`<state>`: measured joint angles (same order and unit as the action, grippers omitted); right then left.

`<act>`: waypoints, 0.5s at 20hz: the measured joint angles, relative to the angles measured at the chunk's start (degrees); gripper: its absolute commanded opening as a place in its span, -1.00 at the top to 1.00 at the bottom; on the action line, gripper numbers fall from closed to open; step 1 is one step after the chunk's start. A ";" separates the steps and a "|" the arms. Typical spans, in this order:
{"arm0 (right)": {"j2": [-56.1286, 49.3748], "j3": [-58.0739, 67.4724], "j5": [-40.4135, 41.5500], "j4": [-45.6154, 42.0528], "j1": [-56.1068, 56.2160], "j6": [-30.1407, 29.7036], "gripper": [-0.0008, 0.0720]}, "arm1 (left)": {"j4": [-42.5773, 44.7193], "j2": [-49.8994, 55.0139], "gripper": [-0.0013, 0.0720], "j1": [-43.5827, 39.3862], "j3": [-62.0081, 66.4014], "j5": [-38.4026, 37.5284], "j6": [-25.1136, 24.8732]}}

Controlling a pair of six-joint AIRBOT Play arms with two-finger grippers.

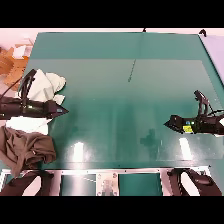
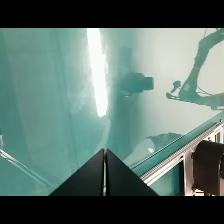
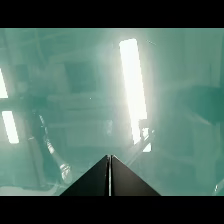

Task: Fold the shirts.

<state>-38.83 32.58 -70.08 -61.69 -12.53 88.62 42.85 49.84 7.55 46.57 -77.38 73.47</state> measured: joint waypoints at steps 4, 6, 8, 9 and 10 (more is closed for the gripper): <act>0.00 -0.13 0.00 0.00 0.00 0.00 0.86 | 0.00 0.00 0.90 0.00 -0.04 0.02 0.00; 0.00 -0.15 0.00 0.00 0.00 -0.02 0.86 | -0.02 0.00 0.90 0.00 -0.04 0.02 0.00; 0.00 -0.17 0.00 0.00 0.00 0.00 0.86 | -0.02 0.00 0.90 0.00 -0.04 0.00 0.00; 0.00 -0.17 0.00 0.00 0.00 0.00 0.86 | -0.02 0.00 0.90 0.00 -0.04 0.09 0.00; 0.00 -0.17 0.00 0.00 0.00 -0.02 0.86 | -0.26 0.00 0.90 0.00 -0.07 0.66 0.00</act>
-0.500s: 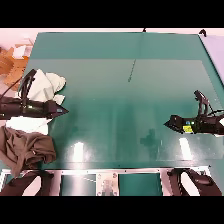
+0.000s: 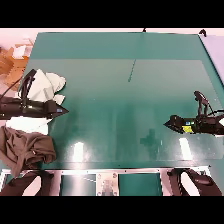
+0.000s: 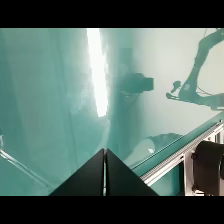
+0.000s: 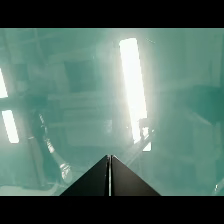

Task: Fold the shirts.

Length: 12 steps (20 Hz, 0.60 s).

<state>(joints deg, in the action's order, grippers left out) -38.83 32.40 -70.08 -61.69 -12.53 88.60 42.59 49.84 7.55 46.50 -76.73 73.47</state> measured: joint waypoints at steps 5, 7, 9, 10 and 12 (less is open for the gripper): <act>0.00 -0.02 1.55 0.02 0.00 0.02 0.86 | -2.36 0.02 0.89 0.28 0.04 10.75 -0.04; 0.00 -0.02 2.27 0.02 0.00 0.02 0.86 | 0.96 0.35 -0.15 1.38 0.17 18.71 -0.09; 0.00 -0.02 2.69 0.02 0.00 0.00 0.86 | 7.19 2.47 -0.59 3.54 0.96 27.58 -0.04; 0.00 -0.02 2.93 0.04 0.00 0.02 0.86 | 10.34 4.44 -0.59 4.85 1.86 31.56 -0.04; 0.00 -0.02 3.72 0.09 0.00 0.00 0.77 | 16.09 10.23 -0.90 6.88 4.46 36.92 -0.48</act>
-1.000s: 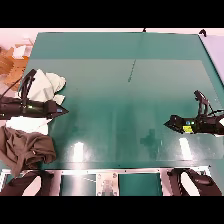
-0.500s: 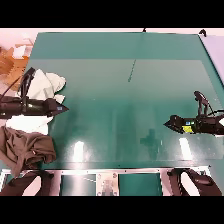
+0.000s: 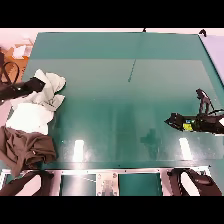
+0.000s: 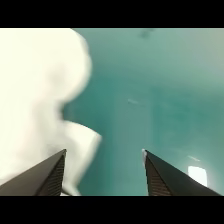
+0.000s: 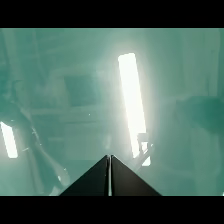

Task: Fold the shirts.

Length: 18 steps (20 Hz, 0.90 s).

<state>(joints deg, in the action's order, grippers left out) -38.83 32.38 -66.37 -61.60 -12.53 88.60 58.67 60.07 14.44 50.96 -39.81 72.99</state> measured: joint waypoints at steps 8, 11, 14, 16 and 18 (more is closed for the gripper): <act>-0.02 0.00 4.24 0.07 -0.02 0.02 0.43 | 11.39 24.79 -0.59 1.95 12.11 -0.22 -5.42; -0.37 0.00 4.76 0.04 -0.02 0.02 0.44 | 12.74 27.34 0.90 2.10 13.33 -2.34 -7.26; -0.61 0.02 5.22 0.04 -0.02 0.02 0.44 | 12.98 28.28 0.91 1.92 14.62 -5.03 -7.72; -0.68 0.07 5.51 0.04 -0.07 0.02 0.44 | 13.05 28.26 0.91 0.52 17.57 -8.46 -7.54; -0.72 0.20 5.70 0.02 -0.28 0.00 0.44 | 11.85 27.82 0.91 -2.82 23.15 -12.17 -7.34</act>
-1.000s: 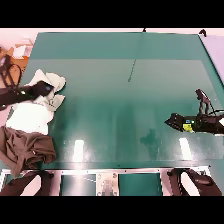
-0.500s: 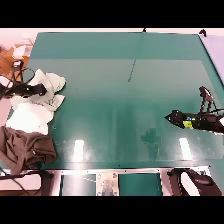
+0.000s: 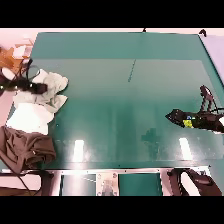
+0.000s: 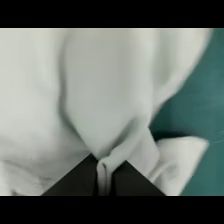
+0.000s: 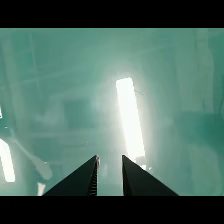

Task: Fold the shirts.

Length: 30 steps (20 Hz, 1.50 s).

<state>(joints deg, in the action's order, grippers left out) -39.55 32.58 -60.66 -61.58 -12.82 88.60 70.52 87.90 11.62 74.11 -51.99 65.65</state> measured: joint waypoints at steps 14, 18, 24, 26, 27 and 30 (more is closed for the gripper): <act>-7.41 5.75 -1.18 0.04 -5.66 -0.22 0.11 | -13.81 6.62 0.49 -51.89 21.77 -8.33 10.86; -9.86 7.28 -2.36 -0.02 -6.67 -0.28 -0.33 | -15.04 10.62 -0.92 -53.29 22.67 -9.38 13.64; -22.60 18.36 -6.51 0.22 -11.85 -3.78 -0.40 | -15.19 9.44 -0.92 -40.76 22.49 -27.76 18.08; -29.75 22.29 -6.91 1.49 -12.09 -5.92 -0.40 | -16.26 7.04 -0.92 -38.14 16.06 -31.08 18.97; -33.70 24.39 -7.28 2.67 -12.13 -6.91 -0.40 | -16.94 5.68 -0.92 -37.48 11.74 -31.10 19.17; -44.98 31.12 -7.50 8.13 -11.93 -10.10 -0.40 | -23.06 2.51 -0.92 -37.75 -2.95 -25.05 18.14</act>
<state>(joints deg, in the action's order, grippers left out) -84.53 63.70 -68.16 -53.45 -24.75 78.50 47.46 90.41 -26.13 71.16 -77.03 83.79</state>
